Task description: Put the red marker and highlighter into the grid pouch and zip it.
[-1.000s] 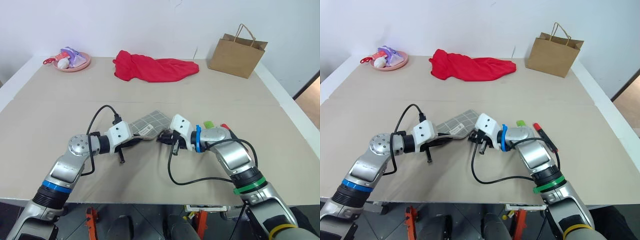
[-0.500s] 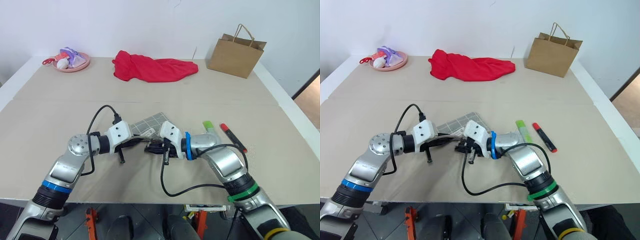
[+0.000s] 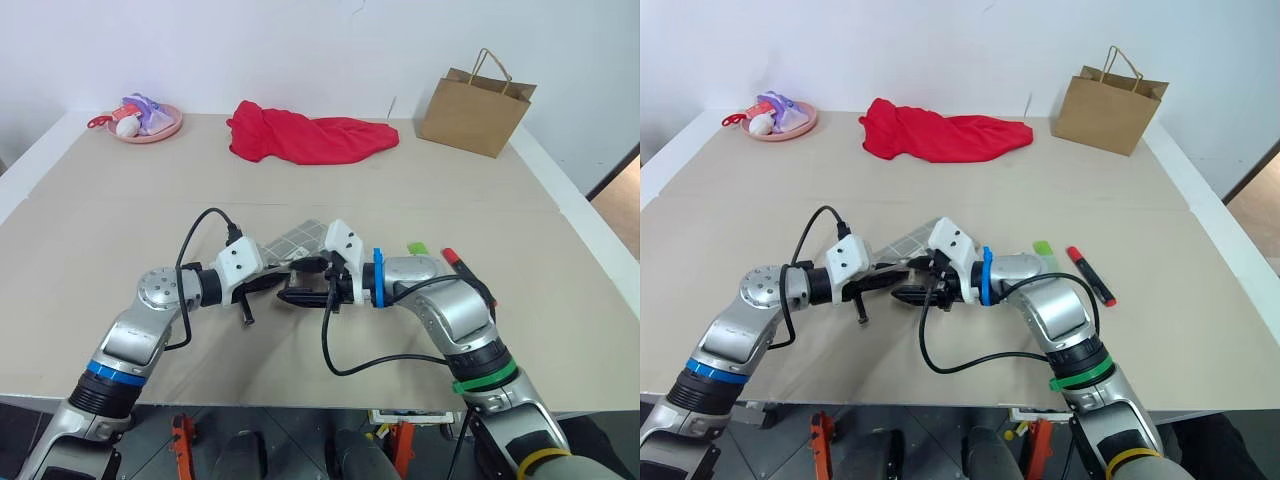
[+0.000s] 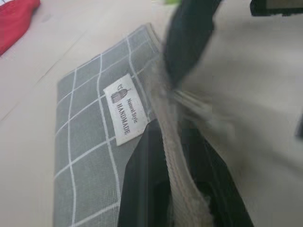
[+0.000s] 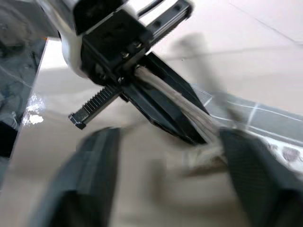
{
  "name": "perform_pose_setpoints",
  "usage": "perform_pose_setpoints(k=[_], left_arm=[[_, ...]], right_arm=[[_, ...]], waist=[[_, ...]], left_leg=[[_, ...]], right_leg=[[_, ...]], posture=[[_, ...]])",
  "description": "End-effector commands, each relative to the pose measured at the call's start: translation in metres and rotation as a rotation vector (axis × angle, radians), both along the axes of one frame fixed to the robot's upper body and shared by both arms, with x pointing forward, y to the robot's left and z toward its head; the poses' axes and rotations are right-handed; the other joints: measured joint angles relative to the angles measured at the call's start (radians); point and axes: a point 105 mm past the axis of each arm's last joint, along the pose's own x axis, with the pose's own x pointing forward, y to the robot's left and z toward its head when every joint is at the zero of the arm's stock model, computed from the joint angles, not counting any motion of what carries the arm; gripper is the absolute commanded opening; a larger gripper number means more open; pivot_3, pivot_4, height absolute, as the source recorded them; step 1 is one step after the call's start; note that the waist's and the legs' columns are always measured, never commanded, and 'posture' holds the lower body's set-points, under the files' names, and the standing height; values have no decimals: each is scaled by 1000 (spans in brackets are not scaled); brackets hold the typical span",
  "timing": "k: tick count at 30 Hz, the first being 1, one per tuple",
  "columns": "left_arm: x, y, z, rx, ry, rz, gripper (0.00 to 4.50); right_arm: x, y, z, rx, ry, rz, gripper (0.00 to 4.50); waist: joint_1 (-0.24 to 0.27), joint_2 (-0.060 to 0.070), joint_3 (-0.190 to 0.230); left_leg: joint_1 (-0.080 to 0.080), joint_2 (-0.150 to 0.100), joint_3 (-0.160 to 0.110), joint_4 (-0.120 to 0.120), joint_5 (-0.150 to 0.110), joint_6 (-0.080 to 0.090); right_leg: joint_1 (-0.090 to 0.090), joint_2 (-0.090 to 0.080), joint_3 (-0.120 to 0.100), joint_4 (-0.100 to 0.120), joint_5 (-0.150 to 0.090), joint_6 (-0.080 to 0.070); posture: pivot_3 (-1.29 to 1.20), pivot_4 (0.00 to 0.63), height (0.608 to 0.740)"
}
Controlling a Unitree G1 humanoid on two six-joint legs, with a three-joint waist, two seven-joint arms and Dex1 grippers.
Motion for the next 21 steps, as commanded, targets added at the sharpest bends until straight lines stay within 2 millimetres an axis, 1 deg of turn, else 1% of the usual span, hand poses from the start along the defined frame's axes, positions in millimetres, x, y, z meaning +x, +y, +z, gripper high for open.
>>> perform_pose_setpoints(k=[1,4,6,8,9,11,12,14,17,19,21], left_arm=[[-6,-2,38,-114,-72,-49,0],[-8,2,52,-183,-60,-66,0],[-13,6,63,-235,-41,-93,0],[-15,8,66,-258,-25,-106,0],[-16,9,66,-262,-17,-110,0],[-19,8,65,-271,1,-122,0],[-19,8,64,-273,7,-125,0],[-21,8,61,-274,18,-131,0],[-23,6,59,-266,21,-148,0],[-24,4,57,-249,12,-157,0],[-23,4,55,-233,2,-158,0]], right_arm=[[-13,-33,31,87,-24,5,4014],[-27,-61,47,110,-49,2,4014],[-17,-105,61,108,-114,-172,4014],[-3,-143,64,73,-157,-356,4014],[3,-157,61,45,-163,-432,4014],[16,-189,46,-40,-165,-599,4014],[20,-202,38,-66,-153,-667,4014],[25,-219,23,-86,-117,-771,4014],[32,-242,-2,-127,-71,-912,4014],[36,-248,-15,-126,-35,-966,4014],[38,-250,-23,-126,-14,-986,4014]], waist=[[4,0,0],[10,0,0],[10,0,0],[11,0,0],[11,0,0],[11,0,0],[11,0,0],[10,0,0],[8,1,1],[5,1,1],[4,1,1]], left_leg=[[-1,0,-1,0,0,0],[-2,-1,-5,0,0,0],[-2,-2,-5,0,0,0],[-2,-2,-5,0,0,0],[-2,-2,-4,1,0,0],[0,-3,-4,1,0,0],[0,-2,-4,1,0,0],[1,-1,-3,1,0,0],[1,0,-3,1,1,0],[1,0,-3,0,1,0],[1,0,-3,0,1,0]], right_leg=[[0,-1,-1,0,0,0],[0,-3,-3,0,-1,-1],[0,-3,-3,-1,-1,0],[1,-3,-3,-1,-1,0],[1,-3,-3,-1,-1,1],[2,-2,-3,-1,-2,2],[2,-2,-3,-1,-3,3],[2,0,-2,-1,-2,2],[2,2,-2,0,-2,1],[2,2,-2,0,-2,1],[2,2,-2,0,-2,1]], posture=[[0,150,740],[0,150,740],[0,150,740],[0,150,740],[0,150,740],[0,150,740],[0,150,740],[0,150,740],[0,150,740],[0,150,740],[0,150,740]])
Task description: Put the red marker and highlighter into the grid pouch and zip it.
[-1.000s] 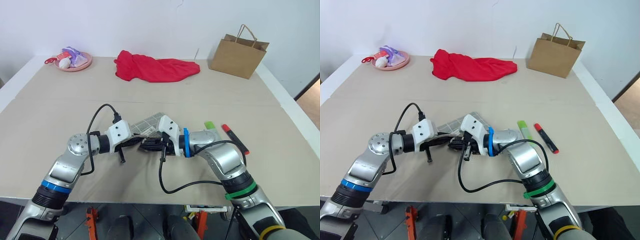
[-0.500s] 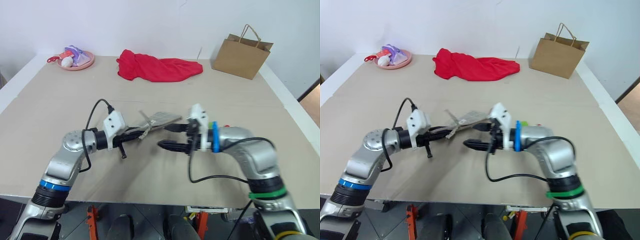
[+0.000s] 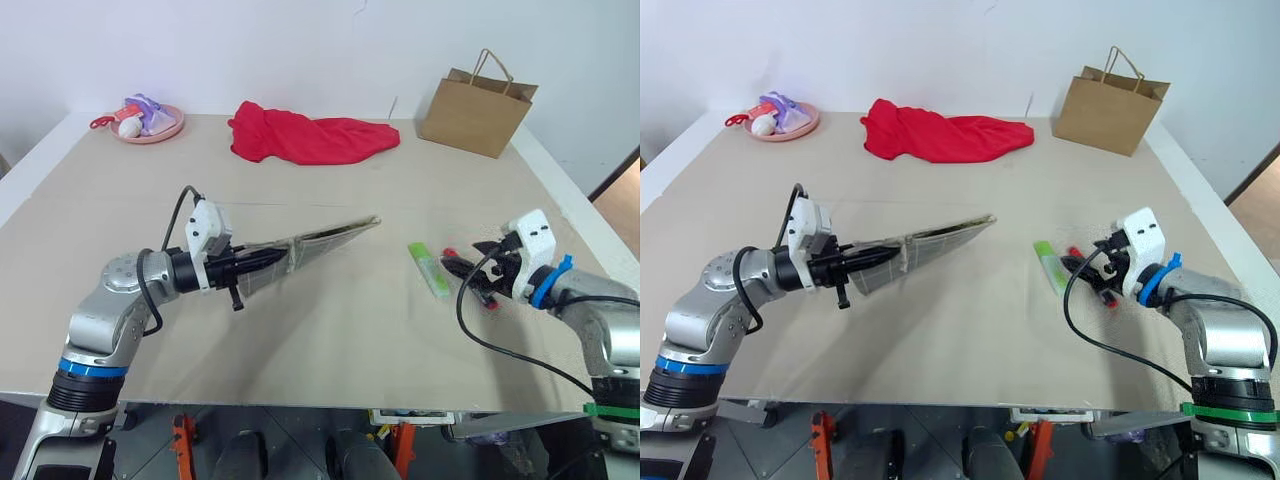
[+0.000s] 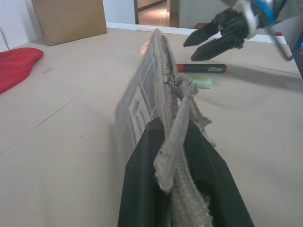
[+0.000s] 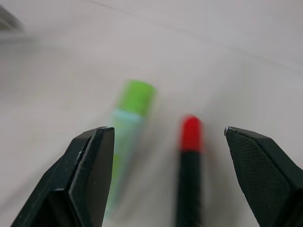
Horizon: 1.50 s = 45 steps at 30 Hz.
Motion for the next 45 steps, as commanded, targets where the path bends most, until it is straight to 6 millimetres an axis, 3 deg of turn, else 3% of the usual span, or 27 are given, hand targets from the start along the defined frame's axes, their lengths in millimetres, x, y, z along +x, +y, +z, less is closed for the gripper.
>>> perform_pose_setpoints(k=[1,6,12,15,17,18,20,22,27,31,35,39,45], left_arm=[[-5,-2,7,33,-77,-23,0],[-5,-2,7,31,-86,-19,0],[-5,-1,4,49,-104,-17,0],[-6,-2,7,41,-119,-26,0],[-6,-2,9,31,-126,-31,0],[-6,-1,8,33,-130,-32,0],[-4,0,5,40,-134,-33,0],[-1,2,0,45,-129,-30,0],[4,3,-11,60,-132,-29,0],[5,1,-10,52,-137,-48,0],[6,-1,-9,42,-135,-79,0],[5,-2,-8,39,-132,-94,0],[5,-5,-10,36,-133,-102,0]], right_arm=[[6,-7,-2,-10,-20,-53,4014],[10,-17,-8,1,1,-91,4014],[5,-28,-32,19,95,-118,4014],[3,-32,-35,59,110,-134,3320],[1,-32,-35,67,110,-121,2238],[0,-31,-33,69,103,-109,1998],[-1,-29,-28,67,90,-81,1000],[-2,-24,-22,60,73,-35,586],[-2,-3,-6,20,16,96,586],[-5,29,26,-80,-102,277,586],[-19,63,53,-376,-182,539,586],[-24,86,82,-507,-264,672,586],[-34,117,83,-591,-293,837,586]], waist=[[-1,0,0],[-2,0,0],[-2,0,0],[-2,0,0],[-2,0,0],[-2,0,0],[-2,0,0],[-2,0,0],[-5,0,0],[-5,1,0],[-4,3,1],[-5,3,1],[-3,3,1]], left_leg=[[0,0,0,0,0,0],[0,-1,1,0,0,0],[0,-1,0,0,0,0],[1,-1,0,0,0,0],[2,-1,0,0,0,0],[2,-1,0,0,0,0],[2,-1,0,0,0,0],[2,-1,0,0,0,0],[2,0,1,0,0,0],[2,0,0,0,0,0],[1,-1,0,0,0,0],[1,-1,0,0,0,0],[1,0,-1,0,0,0]], right_leg=[[0,0,0,0,0,0],[0,-1,1,0,0,0],[0,-1,0,0,0,0],[2,-1,0,0,0,0],[2,-1,0,0,0,1],[2,-1,0,0,0,1],[2,-1,0,0,0,1],[2,-1,0,0,0,1],[2,0,1,0,0,0],[2,0,1,0,0,1],[1,-1,0,0,-1,2],[1,-1,0,0,-1,1],[1,-1,-1,0,-1,1]], posture=[[0,150,740],[0,150,740],[0,150,740],[0,150,740],[0,150,740],[0,150,740],[0,150,740],[0,150,740],[0,150,740],[0,150,740],[0,150,740],[0,150,740],[0,150,740]])
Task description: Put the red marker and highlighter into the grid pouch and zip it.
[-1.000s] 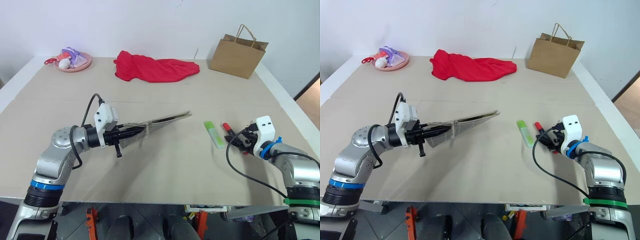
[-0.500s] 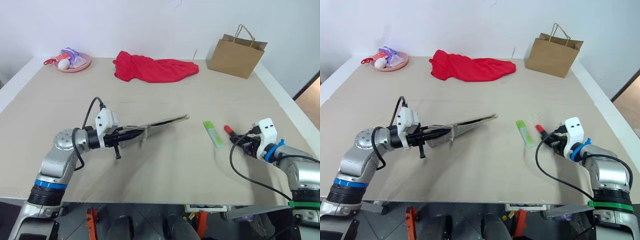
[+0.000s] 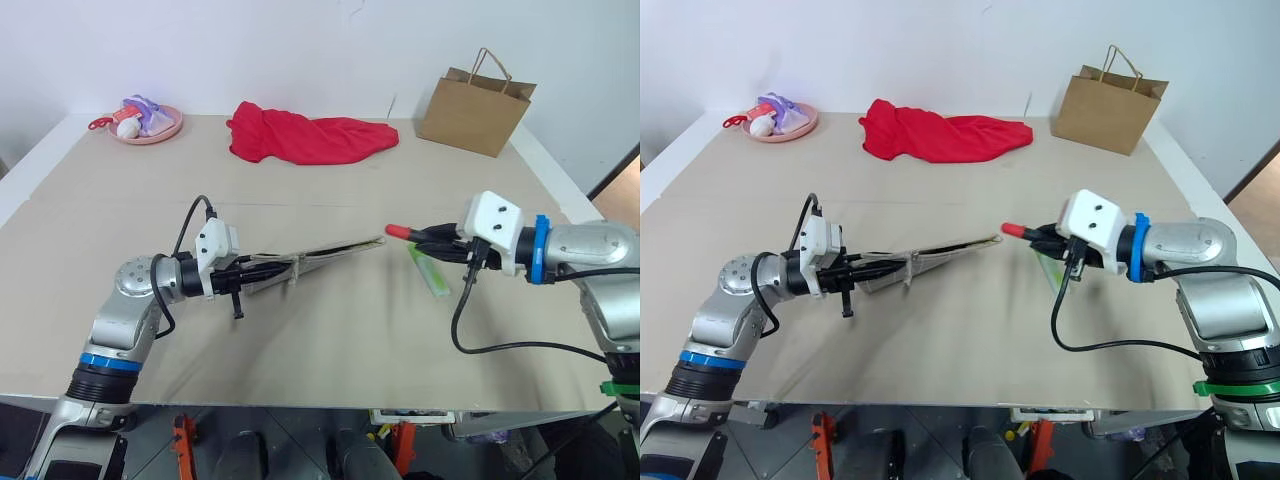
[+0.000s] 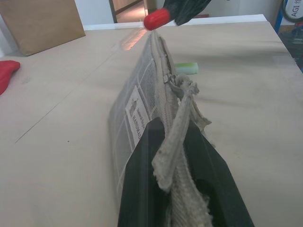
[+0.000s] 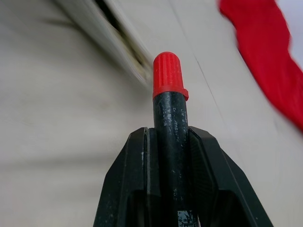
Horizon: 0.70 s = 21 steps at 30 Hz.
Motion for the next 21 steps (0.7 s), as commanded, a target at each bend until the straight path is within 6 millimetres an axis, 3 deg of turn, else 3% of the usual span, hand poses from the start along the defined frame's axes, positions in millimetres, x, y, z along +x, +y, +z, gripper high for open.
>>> perform_pose_setpoints(k=[1,15,21], left_arm=[[-2,-3,10,-12,-45,-17,0],[-9,-7,0,63,-80,-54,0],[-10,-8,-5,104,-101,-79,0]], right_arm=[[-2,10,6,-46,-47,51,586],[9,28,-3,-77,-53,101,586],[5,57,-13,-131,-59,230,586]], waist=[[0,0,0],[0,0,0],[-1,0,0]], left_leg=[[0,0,0,0,0,0],[0,0,0,0,0,0],[0,0,0,0,0,0]], right_leg=[[0,0,0,0,0,0],[0,-1,0,0,1,-2],[-1,0,0,0,1,-2]], posture=[[0,150,740],[0,150,740],[0,150,740]])
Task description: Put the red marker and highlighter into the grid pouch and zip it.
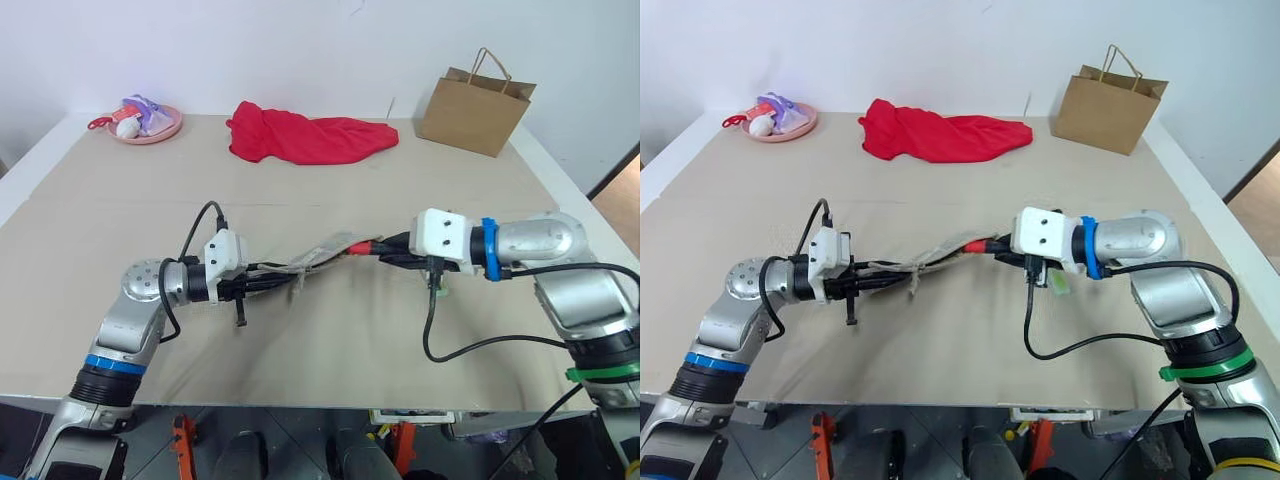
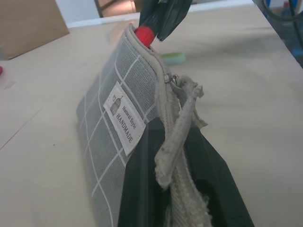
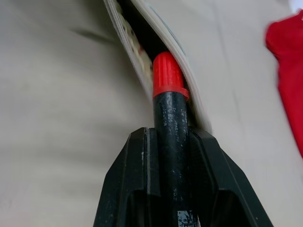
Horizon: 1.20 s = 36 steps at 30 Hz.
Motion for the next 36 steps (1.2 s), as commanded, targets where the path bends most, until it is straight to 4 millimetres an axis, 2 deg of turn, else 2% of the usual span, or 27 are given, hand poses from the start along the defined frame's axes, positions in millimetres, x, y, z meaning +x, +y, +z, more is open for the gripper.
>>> perform_pose_setpoints(k=[1,4,9,13,14,17,21,22,25,29,36], left_arm=[[-2,-1,5,12,-42,-20,0],[-2,-2,5,11,-44,-25,0],[-2,-2,7,-3,-41,-19,0],[-1,-1,8,-7,-41,-17,0],[-1,-1,8,-11,-40,-15,0],[0,0,10,-22,-39,-9,0],[0,1,13,-51,-26,-1,0],[1,1,15,-70,-20,4,0],[3,0,20,-113,-4,18,0],[5,1,22,-155,24,38,0],[3,2,22,-169,45,48,0]], right_arm=[[-6,27,5,-34,-51,127,586],[-11,42,-2,-59,-46,204,586],[-3,60,-5,-75,-100,255,586],[-9,90,-11,-5,-116,332,586],[-11,96,-15,15,-108,342,1386],[-11,100,-27,54,-78,337,2440],[-1,97,-23,89,-147,308,4238],[1,93,-23,82,-150,300,4417],[3,80,-18,87,-142,292,4417],[0,53,15,190,-82,245,4417],[-30,8,73,476,109,192,4417]], waist=[[0,0,0],[0,0,0],[1,0,0],[1,0,0],[1,0,0],[0,0,0],[2,0,0],[2,0,0],[2,0,0],[2,0,0],[3,0,0]], left_leg=[[0,0,0,0,0,0],[0,0,0,0,0,0],[-1,0,0,1,0,0],[-1,0,-1,1,0,0],[-1,0,-1,0,0,0],[-1,0,-1,0,0,0],[-2,0,-1,1,0,0],[-2,0,-1,1,0,0],[-1,-1,-1,2,0,-1],[-2,0,-1,2,0,-1],[-2,0,-3,0,0,0]], right_leg=[[0,0,0,0,0,0],[0,0,0,0,0,0],[0,-1,-1,0,1,-1],[-1,0,-1,1,1,-3],[0,0,-2,1,2,-5],[-1,0,-2,1,2,-6],[0,0,-2,1,2,-6],[0,-1,-2,1,2,-6],[0,-1,-2,1,3,-5],[0,-1,-2,1,3,-5],[0,-1,-3,1,2,-6]], posture=[[0,150,740],[0,150,740],[0,150,740],[0,150,740],[0,150,740],[0,150,740],[0,150,740],[0,150,740],[0,150,740],[0,150,740],[0,150,740]])
